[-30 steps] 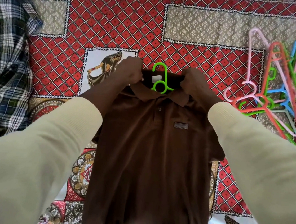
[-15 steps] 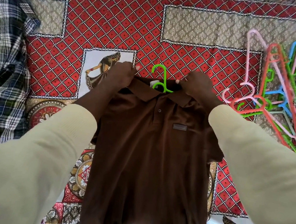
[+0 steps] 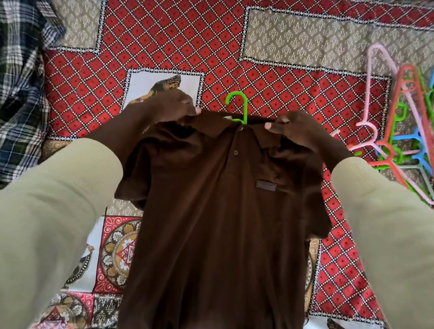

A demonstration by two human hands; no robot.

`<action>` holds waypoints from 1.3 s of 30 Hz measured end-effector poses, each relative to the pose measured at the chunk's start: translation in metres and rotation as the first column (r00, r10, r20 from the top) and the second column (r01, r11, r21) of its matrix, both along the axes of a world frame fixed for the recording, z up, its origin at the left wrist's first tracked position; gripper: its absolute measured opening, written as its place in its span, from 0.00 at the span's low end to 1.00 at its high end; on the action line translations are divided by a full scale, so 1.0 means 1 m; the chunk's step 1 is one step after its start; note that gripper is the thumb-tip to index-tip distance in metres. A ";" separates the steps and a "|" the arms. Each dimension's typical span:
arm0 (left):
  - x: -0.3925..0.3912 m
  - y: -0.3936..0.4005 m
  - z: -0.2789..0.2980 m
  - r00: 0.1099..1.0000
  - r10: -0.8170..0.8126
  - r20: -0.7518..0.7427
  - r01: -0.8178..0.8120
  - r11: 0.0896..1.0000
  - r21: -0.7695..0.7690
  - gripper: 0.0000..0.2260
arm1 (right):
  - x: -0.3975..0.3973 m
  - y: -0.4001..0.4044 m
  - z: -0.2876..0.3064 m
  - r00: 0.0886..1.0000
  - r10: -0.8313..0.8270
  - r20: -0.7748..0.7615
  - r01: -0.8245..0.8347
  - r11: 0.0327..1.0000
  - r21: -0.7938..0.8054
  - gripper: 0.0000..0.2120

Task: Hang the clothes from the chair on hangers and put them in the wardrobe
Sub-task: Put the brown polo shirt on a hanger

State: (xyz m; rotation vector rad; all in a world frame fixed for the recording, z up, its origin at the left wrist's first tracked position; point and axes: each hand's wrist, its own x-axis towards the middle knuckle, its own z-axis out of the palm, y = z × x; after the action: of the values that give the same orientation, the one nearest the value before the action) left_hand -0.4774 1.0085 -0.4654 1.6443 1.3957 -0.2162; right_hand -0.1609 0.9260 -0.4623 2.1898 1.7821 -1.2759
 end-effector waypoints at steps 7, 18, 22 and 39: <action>0.019 -0.013 -0.015 0.953 0.287 0.098 -0.299 0.943 0.146 0.13 | -0.015 -0.005 -0.005 0.933 -0.274 -0.234 0.291 0.956 0.043 0.17; 0.095 0.002 0.002 0.916 0.333 0.225 -0.347 0.937 0.029 0.05 | -0.039 0.007 -0.007 0.915 -0.354 -0.195 0.377 0.921 0.095 0.16; 0.058 0.023 0.039 0.734 0.519 0.438 -0.546 0.835 -0.073 0.04 | -0.019 -0.005 0.010 0.968 -0.169 -0.187 0.171 0.985 -0.005 0.24; 0.042 -0.035 0.303 0.736 0.126 0.665 -0.312 0.935 0.168 0.07 | -0.027 -0.048 0.235 0.982 0.093 0.167 -0.101 0.994 0.045 0.12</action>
State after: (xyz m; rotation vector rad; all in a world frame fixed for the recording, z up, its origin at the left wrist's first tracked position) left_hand -0.4352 0.9736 -0.1622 1.5266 1.0789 0.6672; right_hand -0.1877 0.8780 -0.2276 2.1350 1.8529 -1.0071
